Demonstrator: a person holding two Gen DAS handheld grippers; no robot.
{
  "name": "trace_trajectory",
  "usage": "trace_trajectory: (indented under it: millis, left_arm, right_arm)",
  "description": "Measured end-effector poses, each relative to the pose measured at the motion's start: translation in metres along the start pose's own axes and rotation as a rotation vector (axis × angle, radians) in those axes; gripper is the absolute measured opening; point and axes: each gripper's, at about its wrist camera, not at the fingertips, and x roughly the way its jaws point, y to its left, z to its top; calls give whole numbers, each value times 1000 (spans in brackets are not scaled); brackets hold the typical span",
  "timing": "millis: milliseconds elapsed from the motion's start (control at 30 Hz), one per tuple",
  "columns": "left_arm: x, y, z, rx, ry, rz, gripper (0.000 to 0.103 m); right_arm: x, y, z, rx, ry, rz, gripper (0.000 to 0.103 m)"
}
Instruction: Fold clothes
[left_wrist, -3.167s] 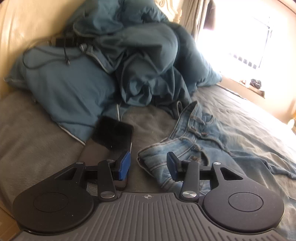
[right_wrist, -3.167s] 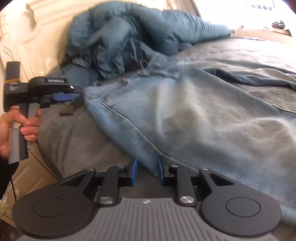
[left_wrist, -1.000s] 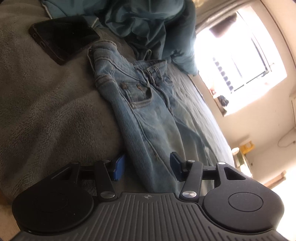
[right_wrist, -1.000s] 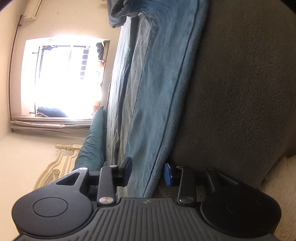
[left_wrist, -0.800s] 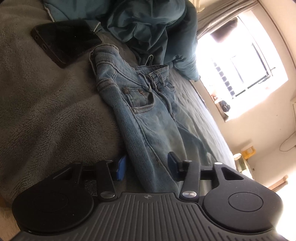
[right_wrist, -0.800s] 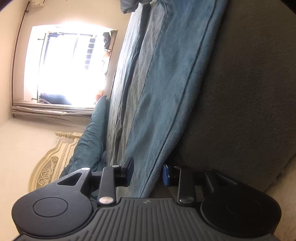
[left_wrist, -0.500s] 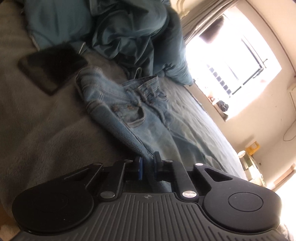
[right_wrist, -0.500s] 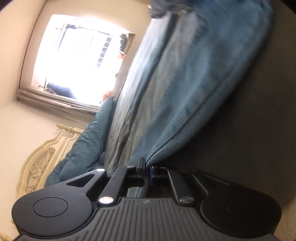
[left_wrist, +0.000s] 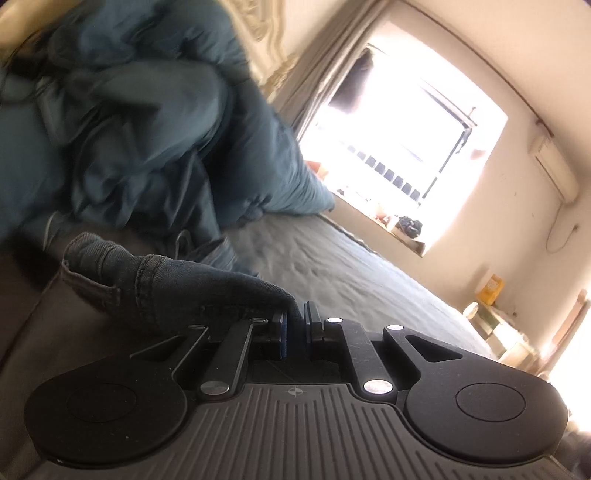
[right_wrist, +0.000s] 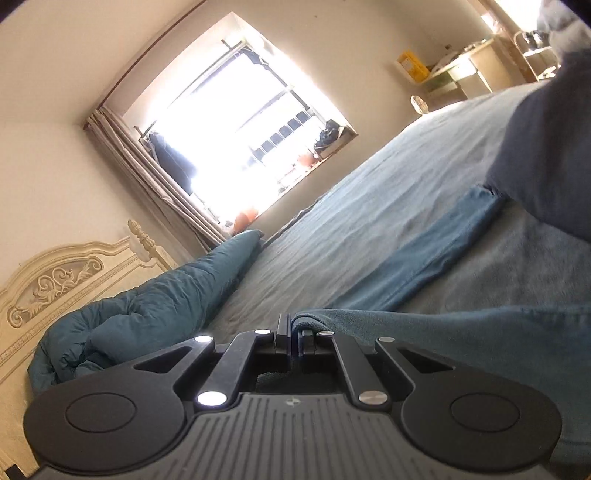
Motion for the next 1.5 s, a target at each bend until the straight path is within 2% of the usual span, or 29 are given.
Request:
trace_trajectory:
  millis: [167,300,400,567,633,700,767,833,900,967,1033,1100,1167,1200,1333,1433,1500]
  left_arm:
    - [52,-33,22,112,23,14,7]
    - [108,-52,34,199,100,29,7]
    - [155,-69,38,218,191,33,7]
    - [235,-76,14,287,346,92,11]
    - [259,-68,-2,313,413,127,12]
    - [271,-60,-12,324,458,132,13]
    - [269,-54,-7,297,455,93,18]
    - [264,-50,3,256,444,41,35]
    - [263,-49,20,190,412,-10,40]
    - [269,-36,37,37,399,-64,47]
    - [280,-18,43,-134,415,-99,50]
    - [289,-6,44,-228,419,-67,49]
    - [283,-1,44,-250,393,-21,49]
    - [273,-2,46,-243,373,-34,49]
    - [211,-11,59,-123,315,-95,52]
    - [158,-13,60,-53,299,-136,55]
    - [125,-6,55,-51,290,-139,58]
  right_arm:
    - [43,14,25,-72,-10,-35,4]
    - [91,10,40,-80,33,-76,4]
    - [135,-2,46,-59,93,-114,4]
    - [210,-32,44,21,201,-177,4]
    - [239,-51,37,66,262,-182,4]
    - [259,-74,30,144,317,-205,5]
    - [271,-92,28,228,366,-195,7]
    - [276,-103,32,283,401,-171,7]
    - [281,-107,41,312,442,-124,19]
    - [292,-117,46,400,498,-70,50]
    - [301,-130,47,516,534,-27,62]
    - [304,-139,45,592,551,-35,63]
    - [299,-138,46,613,554,-37,63]
    - [295,-134,48,609,552,-34,64]
    - [266,-100,57,422,552,-67,76]
    - [248,-76,65,285,567,-104,77]
    - [238,-65,70,218,576,-129,78]
